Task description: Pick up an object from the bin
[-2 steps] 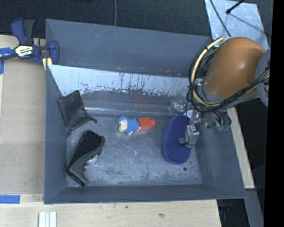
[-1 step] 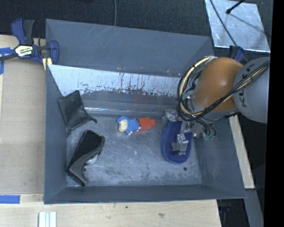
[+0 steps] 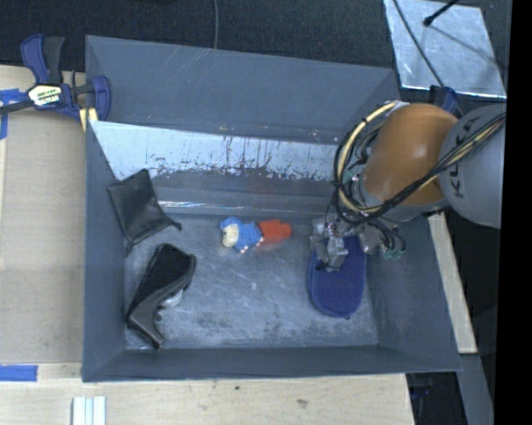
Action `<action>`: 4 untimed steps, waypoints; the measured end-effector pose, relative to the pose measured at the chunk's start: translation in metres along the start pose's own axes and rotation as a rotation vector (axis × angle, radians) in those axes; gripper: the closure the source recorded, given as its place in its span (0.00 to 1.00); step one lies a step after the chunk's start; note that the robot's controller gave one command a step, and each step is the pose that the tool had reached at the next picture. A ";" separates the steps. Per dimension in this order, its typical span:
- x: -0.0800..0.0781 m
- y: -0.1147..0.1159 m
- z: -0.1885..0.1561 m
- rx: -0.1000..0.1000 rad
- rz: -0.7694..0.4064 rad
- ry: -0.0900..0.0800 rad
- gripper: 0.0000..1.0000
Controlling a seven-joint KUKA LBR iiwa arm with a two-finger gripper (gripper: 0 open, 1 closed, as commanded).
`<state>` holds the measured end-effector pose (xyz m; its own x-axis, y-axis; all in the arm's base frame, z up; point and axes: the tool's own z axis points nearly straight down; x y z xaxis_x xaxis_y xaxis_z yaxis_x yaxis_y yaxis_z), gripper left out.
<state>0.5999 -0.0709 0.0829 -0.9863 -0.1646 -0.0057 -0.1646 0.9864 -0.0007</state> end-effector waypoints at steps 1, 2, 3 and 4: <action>0.001 0.000 0.001 0.000 0.000 0.002 0.00; 0.098 -0.030 0.009 0.001 -0.203 -0.021 0.00; 0.096 -0.028 0.008 0.002 -0.209 -0.024 1.00; 0.089 -0.048 -0.133 0.005 -0.224 -0.006 1.00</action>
Offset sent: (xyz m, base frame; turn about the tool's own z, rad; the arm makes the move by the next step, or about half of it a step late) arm 0.0000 0.0000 0.0000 0.0000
